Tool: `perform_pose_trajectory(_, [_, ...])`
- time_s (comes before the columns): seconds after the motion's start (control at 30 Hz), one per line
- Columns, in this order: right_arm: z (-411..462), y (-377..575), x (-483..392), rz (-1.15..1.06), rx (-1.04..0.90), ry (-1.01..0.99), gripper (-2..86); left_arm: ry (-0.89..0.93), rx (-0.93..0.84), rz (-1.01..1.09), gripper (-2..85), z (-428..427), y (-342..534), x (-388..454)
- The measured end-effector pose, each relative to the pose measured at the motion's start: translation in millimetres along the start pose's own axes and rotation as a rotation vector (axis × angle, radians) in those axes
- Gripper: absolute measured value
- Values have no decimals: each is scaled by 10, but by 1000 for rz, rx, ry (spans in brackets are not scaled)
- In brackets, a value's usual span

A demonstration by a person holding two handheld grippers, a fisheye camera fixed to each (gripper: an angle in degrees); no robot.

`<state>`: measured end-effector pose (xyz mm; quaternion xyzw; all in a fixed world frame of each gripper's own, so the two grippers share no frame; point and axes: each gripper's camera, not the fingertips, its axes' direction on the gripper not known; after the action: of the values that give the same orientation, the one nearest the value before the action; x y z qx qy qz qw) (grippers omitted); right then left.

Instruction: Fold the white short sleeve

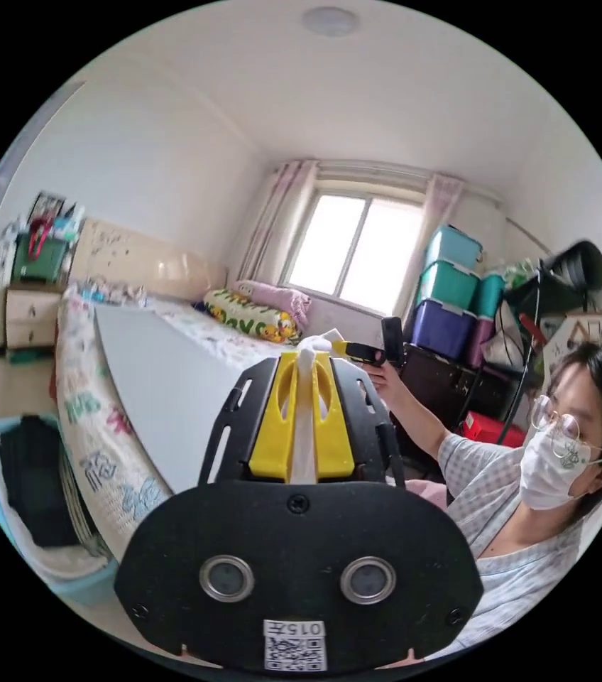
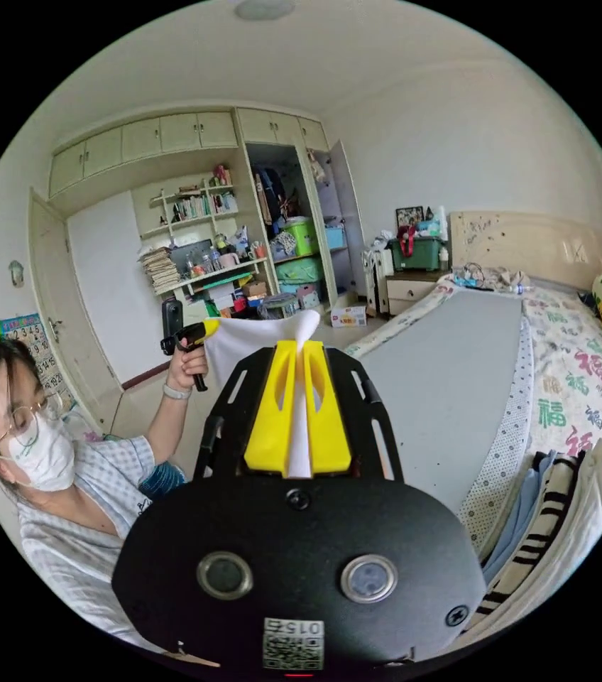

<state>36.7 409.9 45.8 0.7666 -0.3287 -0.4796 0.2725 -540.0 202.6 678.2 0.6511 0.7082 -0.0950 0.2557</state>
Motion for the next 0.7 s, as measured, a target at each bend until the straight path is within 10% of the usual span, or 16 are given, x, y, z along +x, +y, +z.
perform_pose_trajectory(0.27, [-1624, 372, -1425, -148, 141, 270, -6, -100, -11, 359, 7, -96, -1507, 1901])
perform_pose_trajectory(0.37, [-1631, 450, -1511, -112, -50, 470, -6, -103, -175, 297, 7, 406, -1910, 1891])
perform_pose_trajectory(0.7, [-3052, 987, -1934, -103, 195, 497, -7, 83, -115, 434, 7, 966, -2679, 2494])
